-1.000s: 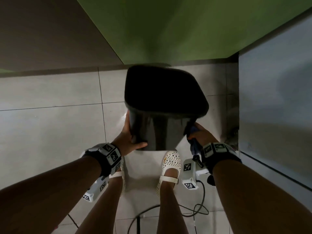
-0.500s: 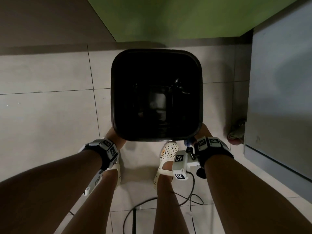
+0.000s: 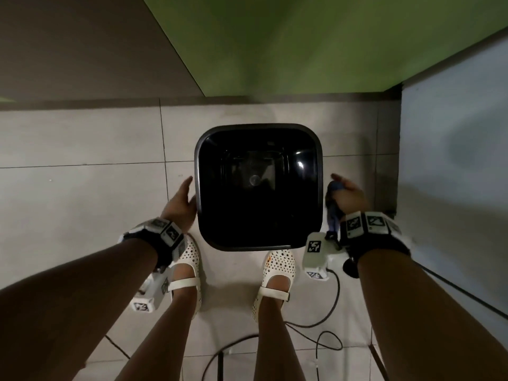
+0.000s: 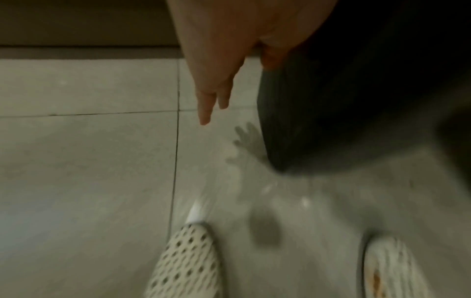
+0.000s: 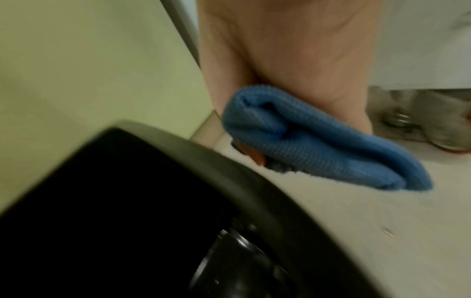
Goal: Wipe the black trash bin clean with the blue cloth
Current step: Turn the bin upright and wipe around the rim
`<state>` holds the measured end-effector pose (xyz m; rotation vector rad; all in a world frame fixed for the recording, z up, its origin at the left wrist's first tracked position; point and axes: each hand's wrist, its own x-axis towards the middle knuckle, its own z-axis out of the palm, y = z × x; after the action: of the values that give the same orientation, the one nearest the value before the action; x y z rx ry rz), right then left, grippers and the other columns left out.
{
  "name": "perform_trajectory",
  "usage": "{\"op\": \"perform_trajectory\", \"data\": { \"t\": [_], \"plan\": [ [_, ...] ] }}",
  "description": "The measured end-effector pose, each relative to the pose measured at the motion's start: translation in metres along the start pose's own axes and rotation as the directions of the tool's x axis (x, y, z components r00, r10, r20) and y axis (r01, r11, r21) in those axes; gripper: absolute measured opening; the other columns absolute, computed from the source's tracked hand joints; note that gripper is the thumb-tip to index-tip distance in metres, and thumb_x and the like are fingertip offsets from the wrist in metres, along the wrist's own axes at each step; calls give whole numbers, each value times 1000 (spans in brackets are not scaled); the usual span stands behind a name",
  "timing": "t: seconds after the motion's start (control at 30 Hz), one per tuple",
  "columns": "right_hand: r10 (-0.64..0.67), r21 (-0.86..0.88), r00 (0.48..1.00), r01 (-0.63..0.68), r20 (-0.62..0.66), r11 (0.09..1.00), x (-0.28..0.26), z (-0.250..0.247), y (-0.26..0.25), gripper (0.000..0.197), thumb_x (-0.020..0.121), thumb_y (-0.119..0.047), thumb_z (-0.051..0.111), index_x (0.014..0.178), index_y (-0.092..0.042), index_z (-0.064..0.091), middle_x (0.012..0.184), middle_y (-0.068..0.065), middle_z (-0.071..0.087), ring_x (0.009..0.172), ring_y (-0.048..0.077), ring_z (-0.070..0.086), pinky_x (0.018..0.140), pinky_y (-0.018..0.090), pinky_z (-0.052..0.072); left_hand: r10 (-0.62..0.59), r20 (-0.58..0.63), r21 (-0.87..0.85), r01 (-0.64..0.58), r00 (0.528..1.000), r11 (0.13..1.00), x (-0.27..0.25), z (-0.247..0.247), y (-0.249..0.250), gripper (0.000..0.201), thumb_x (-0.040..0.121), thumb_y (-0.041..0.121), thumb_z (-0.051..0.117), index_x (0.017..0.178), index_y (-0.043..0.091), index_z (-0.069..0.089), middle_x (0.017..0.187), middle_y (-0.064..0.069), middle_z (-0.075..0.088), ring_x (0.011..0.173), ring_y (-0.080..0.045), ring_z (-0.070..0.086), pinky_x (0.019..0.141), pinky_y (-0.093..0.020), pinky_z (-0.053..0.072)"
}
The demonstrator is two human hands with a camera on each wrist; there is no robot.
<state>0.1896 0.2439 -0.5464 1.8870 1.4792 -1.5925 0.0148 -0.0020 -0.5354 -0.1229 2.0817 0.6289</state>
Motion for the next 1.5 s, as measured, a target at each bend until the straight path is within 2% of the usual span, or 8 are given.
{"op": "perform_trajectory", "data": {
  "t": [0.17,0.37,0.57,0.8,1.03,1.23,1.33,1.5],
  "plan": [
    [-479,-333,821,378,-311,864,-20,9,-74,57,81,5,45,130,-24,50,137,14,44,123,33,44,106,36,35,223,-158,-99,-241,962,966,15,-24,57,48,99,40,25,141,18,36,149,-4,36,140,-19,30,115,-31,19],
    [-827,-570,547,725,134,387,-47,87,-121,72,72,7,50,132,-31,49,147,9,33,131,32,30,108,42,24,323,-121,24,-323,939,946,29,-11,88,56,97,48,21,139,17,39,151,-6,33,143,-18,21,118,-36,16],
    [-758,-660,550,720,351,217,-44,122,-107,70,78,-8,56,139,-36,36,149,3,28,135,28,22,107,42,19,380,-178,59,-376,908,925,31,1,79,45,100,36,26,118,8,56,116,-13,64,109,-27,57,86,-25,39],
    [-723,-690,525,718,449,92,-46,131,-108,80,84,-19,53,148,-24,5,146,1,33,137,26,24,111,46,19,497,-196,87,-489,846,868,37,2,70,37,100,29,29,97,2,54,83,-12,60,76,-26,54,68,-33,41],
    [-728,-720,500,694,470,12,-35,131,-111,61,84,-16,57,138,-26,33,121,0,51,113,25,45,97,35,31,484,-219,41,-488,847,872,36,3,67,37,100,28,32,93,-1,53,76,-9,53,70,-21,47,65,-28,36],
    [-799,-763,517,635,306,119,-27,110,-94,56,81,-18,62,133,-24,42,117,2,55,116,27,46,107,44,25,469,-190,45,-469,863,882,36,0,67,34,99,30,34,95,1,53,78,-10,55,73,-21,50,67,-25,37],
    [-747,-798,641,538,176,274,-24,78,-84,58,84,-26,59,137,-27,35,133,2,46,136,29,25,111,54,9,459,-199,62,-457,866,887,34,0,68,34,99,32,35,99,2,51,79,-8,54,74,-20,49,67,-22,35],
    [-676,-770,737,436,7,466,-26,65,-77,60,85,-21,56,140,-21,31,130,12,42,118,32,40,94,44,42,454,-219,68,-451,864,890,32,4,68,35,99,33,34,102,2,49,79,-8,54,73,-21,49,66,-24,34]
  ]
}}
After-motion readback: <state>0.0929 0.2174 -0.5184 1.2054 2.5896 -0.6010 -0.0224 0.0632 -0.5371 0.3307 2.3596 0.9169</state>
